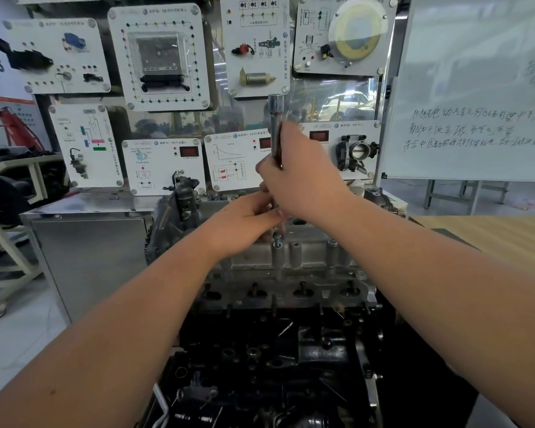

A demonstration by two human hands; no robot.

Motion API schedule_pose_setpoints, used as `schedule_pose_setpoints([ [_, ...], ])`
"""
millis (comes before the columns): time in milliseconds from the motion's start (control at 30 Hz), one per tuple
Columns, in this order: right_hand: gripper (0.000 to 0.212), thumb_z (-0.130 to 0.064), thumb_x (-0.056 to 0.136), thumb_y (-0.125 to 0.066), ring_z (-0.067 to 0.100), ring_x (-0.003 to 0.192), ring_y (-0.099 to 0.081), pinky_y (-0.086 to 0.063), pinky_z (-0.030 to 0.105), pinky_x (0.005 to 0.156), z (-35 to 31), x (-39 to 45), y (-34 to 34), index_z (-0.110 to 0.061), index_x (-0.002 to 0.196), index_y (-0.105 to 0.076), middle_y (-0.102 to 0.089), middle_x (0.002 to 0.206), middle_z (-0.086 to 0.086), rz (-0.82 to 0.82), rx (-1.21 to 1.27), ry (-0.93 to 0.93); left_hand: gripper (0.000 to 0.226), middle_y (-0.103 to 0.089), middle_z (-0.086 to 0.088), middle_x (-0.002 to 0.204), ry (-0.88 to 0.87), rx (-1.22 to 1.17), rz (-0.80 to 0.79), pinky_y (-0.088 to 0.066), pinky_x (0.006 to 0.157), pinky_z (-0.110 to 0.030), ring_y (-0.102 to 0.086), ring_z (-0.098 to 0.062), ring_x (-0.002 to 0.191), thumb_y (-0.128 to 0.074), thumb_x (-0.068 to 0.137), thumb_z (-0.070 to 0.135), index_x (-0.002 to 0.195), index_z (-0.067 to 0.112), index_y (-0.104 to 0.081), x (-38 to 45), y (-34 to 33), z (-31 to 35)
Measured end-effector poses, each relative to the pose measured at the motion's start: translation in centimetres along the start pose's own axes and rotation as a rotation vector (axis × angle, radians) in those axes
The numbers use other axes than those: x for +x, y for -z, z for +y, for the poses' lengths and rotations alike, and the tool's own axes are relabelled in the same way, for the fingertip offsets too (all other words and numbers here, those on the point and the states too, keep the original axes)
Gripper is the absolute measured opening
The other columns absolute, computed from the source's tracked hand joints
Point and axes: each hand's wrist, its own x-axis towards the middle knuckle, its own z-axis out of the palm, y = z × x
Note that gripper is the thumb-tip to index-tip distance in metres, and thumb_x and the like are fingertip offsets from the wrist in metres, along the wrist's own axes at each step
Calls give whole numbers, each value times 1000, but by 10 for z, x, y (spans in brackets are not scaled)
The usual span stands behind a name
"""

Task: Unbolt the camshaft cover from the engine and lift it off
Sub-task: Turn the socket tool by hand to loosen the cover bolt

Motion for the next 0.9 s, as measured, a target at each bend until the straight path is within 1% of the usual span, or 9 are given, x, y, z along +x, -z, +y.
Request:
schedule_pose_setpoints([
  [67, 24, -14, 97, -51, 25, 72, -71, -59, 44, 62, 1, -2, -2, -11, 121, -46, -68, 80, 9, 19, 10, 27, 17, -78, 10, 90, -14, -71, -25, -52, 74, -15, -68, -4, 73, -55, 105, 36, 105, 25, -68, 0, 3, 0],
  [167, 55, -20, 98, -60, 18, 71, -71, -59, 36, 67, 4, -3, -2, -20, 148, -37, -71, 86, 5, 72, 45, 23, 18, -79, 7, 90, -20, -94, -21, -58, 76, -26, -67, -6, 71, -56, 104, 36, 111, 23, -67, 1, 3, -1],
  [367, 24, -10, 94, -50, 32, 72, -71, -59, 51, 63, 2, 1, -1, -10, 117, -44, -69, 83, 14, 82, 47, 7, 34, -76, 13, 85, 0, -22, 32, -59, 83, -42, -70, -10, 73, -59, 99, 50, 106, 18, -67, 4, -2, -2],
  [433, 22, -10, 93, -50, 32, 69, -69, -57, 51, 62, 2, 0, -1, -10, 115, -45, -68, 79, 14, 81, 42, 20, 25, -76, 14, 87, -6, -42, -4, -60, 82, -33, -72, -11, 78, -56, 100, 50, 102, 28, -67, 4, -1, -3],
  [500, 26, -16, 96, -55, 28, 71, -69, -58, 47, 67, 1, 0, -2, -10, 120, -49, -69, 84, 11, 69, 30, 44, 18, -74, 19, 82, -24, -55, -5, -52, 69, -15, -68, 1, 72, -56, 102, 47, 98, 32, -66, 3, 2, -3],
  [567, 30, -23, 98, -59, 23, 77, -70, -58, 44, 75, 1, -1, -3, -12, 125, -54, -71, 91, 6, 59, 43, 63, 17, -73, 20, 76, -31, -71, 18, -45, 62, -8, -65, 5, 66, -59, 102, 43, 93, 31, -67, 2, 4, -3],
  [700, 18, -14, 97, -52, 27, 77, -71, -58, 46, 70, 2, 1, -3, -7, 113, -55, -71, 87, 10, 67, 13, 41, 25, -73, 0, 79, -38, -20, 56, -47, 65, -24, -65, -7, 68, -61, 98, 50, 90, 28, -69, 3, 0, -5],
  [800, 16, -11, 92, -50, 33, 75, -70, -58, 49, 66, 1, 2, -2, -6, 107, -51, -69, 82, 14, 69, -1, 22, 22, -76, 12, 84, -32, -50, 1, -50, 69, -17, -70, -5, 75, -55, 103, 44, 98, 28, -69, 3, 3, -4],
  [900, 19, -8, 90, -50, 36, 69, -67, -56, 51, 59, 0, -1, -1, -7, 108, -46, -66, 78, 16, 86, 13, 22, 14, -78, 9, 90, -40, -153, -66, -57, 79, -25, -72, -19, 84, -55, 105, 29, 106, 26, -69, 4, 6, -6],
])
